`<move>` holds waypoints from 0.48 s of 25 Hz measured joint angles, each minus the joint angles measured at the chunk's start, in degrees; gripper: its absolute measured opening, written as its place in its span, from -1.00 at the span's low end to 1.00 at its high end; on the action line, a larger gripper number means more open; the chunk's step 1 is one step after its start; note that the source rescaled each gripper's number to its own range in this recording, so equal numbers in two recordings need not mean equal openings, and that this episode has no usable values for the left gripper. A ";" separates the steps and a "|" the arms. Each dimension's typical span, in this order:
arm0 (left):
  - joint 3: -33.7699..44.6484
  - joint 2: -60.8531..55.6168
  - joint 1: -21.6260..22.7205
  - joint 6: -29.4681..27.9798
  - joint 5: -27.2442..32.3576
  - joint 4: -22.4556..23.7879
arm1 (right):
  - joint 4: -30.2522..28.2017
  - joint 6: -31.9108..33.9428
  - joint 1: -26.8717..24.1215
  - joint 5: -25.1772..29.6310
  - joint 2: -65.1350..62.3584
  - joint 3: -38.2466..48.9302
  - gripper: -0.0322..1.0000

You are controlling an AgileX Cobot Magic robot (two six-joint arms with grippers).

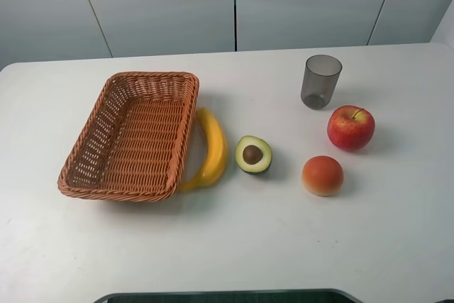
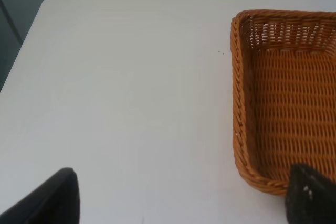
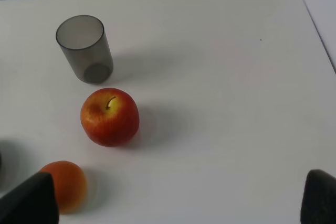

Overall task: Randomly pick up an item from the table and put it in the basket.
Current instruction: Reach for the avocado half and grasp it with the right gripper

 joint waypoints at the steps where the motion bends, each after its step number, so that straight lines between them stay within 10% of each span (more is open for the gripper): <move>1: 0.00 0.00 0.00 0.00 0.00 0.00 | 0.00 0.00 0.00 0.00 0.45 0.00 1.00; 12: 0.00 0.00 0.00 0.00 0.00 0.00 | -3.09 0.00 0.00 -0.77 3.83 0.00 1.00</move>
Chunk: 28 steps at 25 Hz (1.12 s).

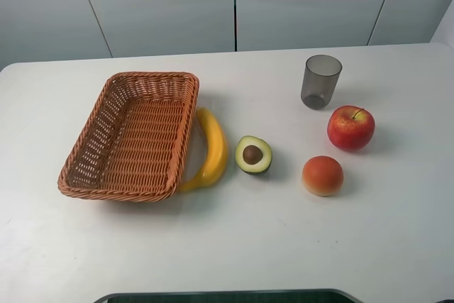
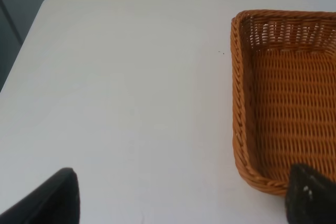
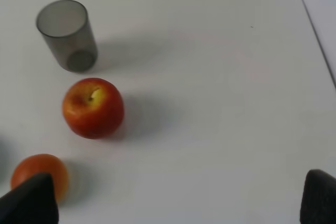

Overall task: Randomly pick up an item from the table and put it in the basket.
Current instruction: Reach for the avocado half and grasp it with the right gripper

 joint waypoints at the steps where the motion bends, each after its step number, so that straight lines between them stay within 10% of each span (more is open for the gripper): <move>1: 0.00 0.00 0.00 0.00 0.00 0.00 | -0.32 0.16 0.00 -0.77 0.86 0.00 1.00; 10: 0.00 0.00 0.00 0.00 0.00 0.00 | -1.72 8.14 0.53 -0.37 17.21 0.00 1.00; 22: 0.00 0.00 0.00 0.00 0.00 0.00 | -4.56 8.68 24.59 -6.02 36.42 0.00 1.00; 28: 0.00 0.00 0.00 0.00 0.00 0.00 | -4.56 5.69 28.80 -8.94 41.38 0.00 1.00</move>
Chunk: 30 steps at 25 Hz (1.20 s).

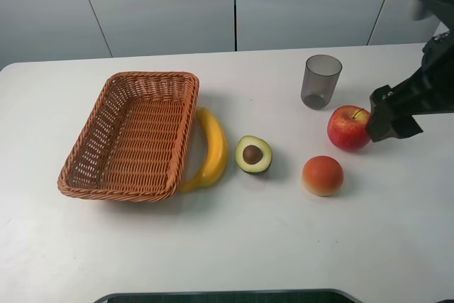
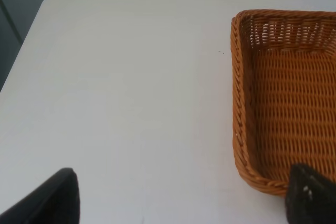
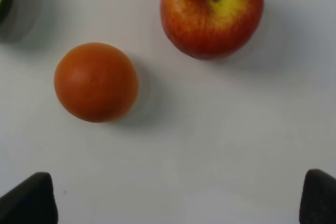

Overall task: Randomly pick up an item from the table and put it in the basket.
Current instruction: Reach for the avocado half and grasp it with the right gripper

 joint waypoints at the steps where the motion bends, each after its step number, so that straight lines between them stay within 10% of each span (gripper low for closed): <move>1: 0.00 0.00 0.00 0.00 0.00 0.00 | 0.00 -0.37 0.13 -0.28 0.70 0.00 1.00; 30: 0.00 0.00 0.00 0.00 0.00 0.00 | 5.73 -11.07 12.83 -11.12 34.32 -16.05 1.00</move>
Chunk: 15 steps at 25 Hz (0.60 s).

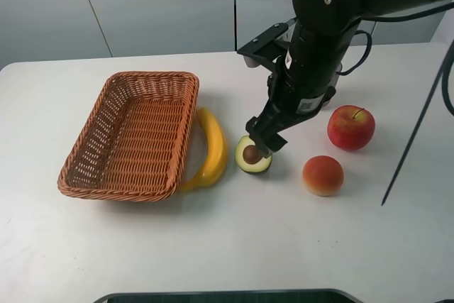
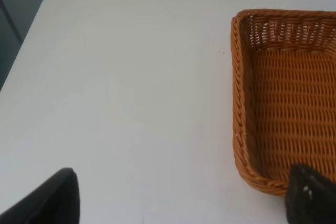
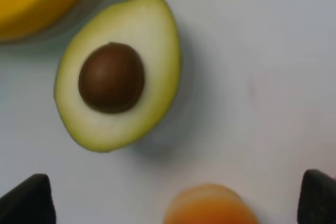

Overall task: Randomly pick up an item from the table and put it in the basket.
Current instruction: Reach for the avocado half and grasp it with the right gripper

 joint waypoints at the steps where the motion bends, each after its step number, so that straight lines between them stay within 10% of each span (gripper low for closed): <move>1: 0.00 0.00 0.00 0.00 0.00 0.00 | 0.71 0.00 0.00 -0.80 0.61 0.00 1.00; 15: 0.00 0.00 0.00 0.00 0.00 0.00 | 4.58 9.05 1.17 -8.05 5.99 -0.79 1.00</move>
